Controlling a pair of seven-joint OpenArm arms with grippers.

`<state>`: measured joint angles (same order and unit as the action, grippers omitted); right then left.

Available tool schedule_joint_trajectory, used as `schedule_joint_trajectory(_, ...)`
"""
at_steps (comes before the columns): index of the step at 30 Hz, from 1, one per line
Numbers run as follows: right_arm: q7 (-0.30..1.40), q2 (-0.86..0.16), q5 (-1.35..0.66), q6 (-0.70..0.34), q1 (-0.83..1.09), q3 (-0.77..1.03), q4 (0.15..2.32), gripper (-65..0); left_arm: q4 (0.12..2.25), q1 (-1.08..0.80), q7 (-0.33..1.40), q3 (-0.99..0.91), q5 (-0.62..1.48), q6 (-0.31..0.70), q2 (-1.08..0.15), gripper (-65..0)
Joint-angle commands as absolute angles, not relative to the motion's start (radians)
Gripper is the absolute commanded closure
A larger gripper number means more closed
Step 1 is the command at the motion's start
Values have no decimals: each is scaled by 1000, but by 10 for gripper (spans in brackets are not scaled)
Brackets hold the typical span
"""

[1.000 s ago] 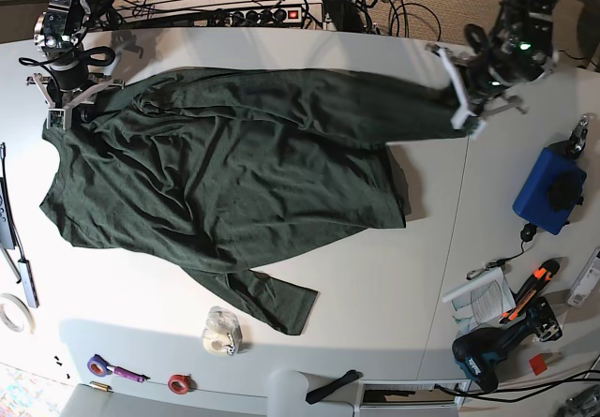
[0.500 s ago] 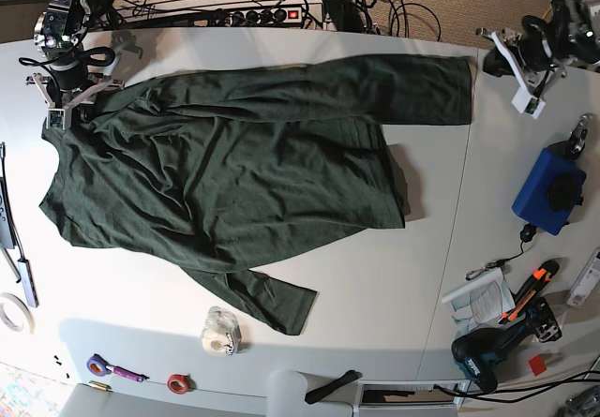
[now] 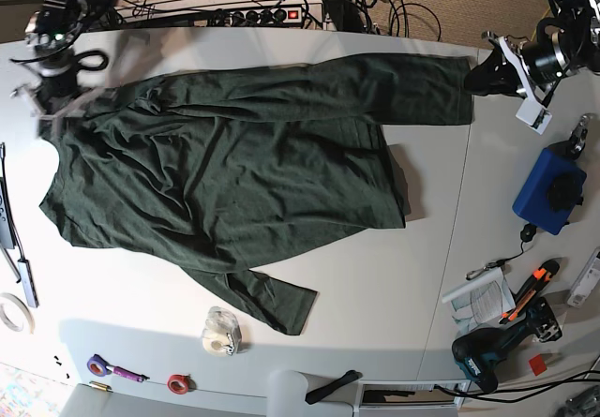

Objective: Layout the t-shirt on the table in an organized manner, then fold the t-shirt properly
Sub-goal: 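Stretch the shirt taut between both grippers and lower it flat, then release the shirt and move the left gripper onto the shirt body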

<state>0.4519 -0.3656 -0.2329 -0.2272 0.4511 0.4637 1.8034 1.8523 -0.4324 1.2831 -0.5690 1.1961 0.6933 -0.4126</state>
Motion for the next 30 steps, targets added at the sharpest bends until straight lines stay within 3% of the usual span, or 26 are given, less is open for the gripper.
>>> schedule_joint_trajectory(1,430,-382,-248,-228,451,479,1854,-160,1868,-429,1267,-577,1246,698,-426,0)
schedule_joint_trajectory(6,435,-382,-255,-228,448,484,1979,-160,1868,-380,1264,-576,1257,698,-421,0)
schedule_joint_trajectory(14,413,-380,-253,-224,420,484,1988,-160,1866,-242,1263,-504,1216,698,-357,-31)
schedule_joint_trajectory(20,406,-380,-214,-158,393,484,1988,-160,1866,-216,1133,-274,1039,698,-341,-163)
schedule_joint_trajectory(26,403,-384,-156,-115,359,484,1979,-160,1866,-180,989,-48,768,617,-333,-163)
schedule_joint_trajectory(30,388,-410,-156,-115,327,484,1898,-160,1866,-117,953,46,628,525,-313,-124)
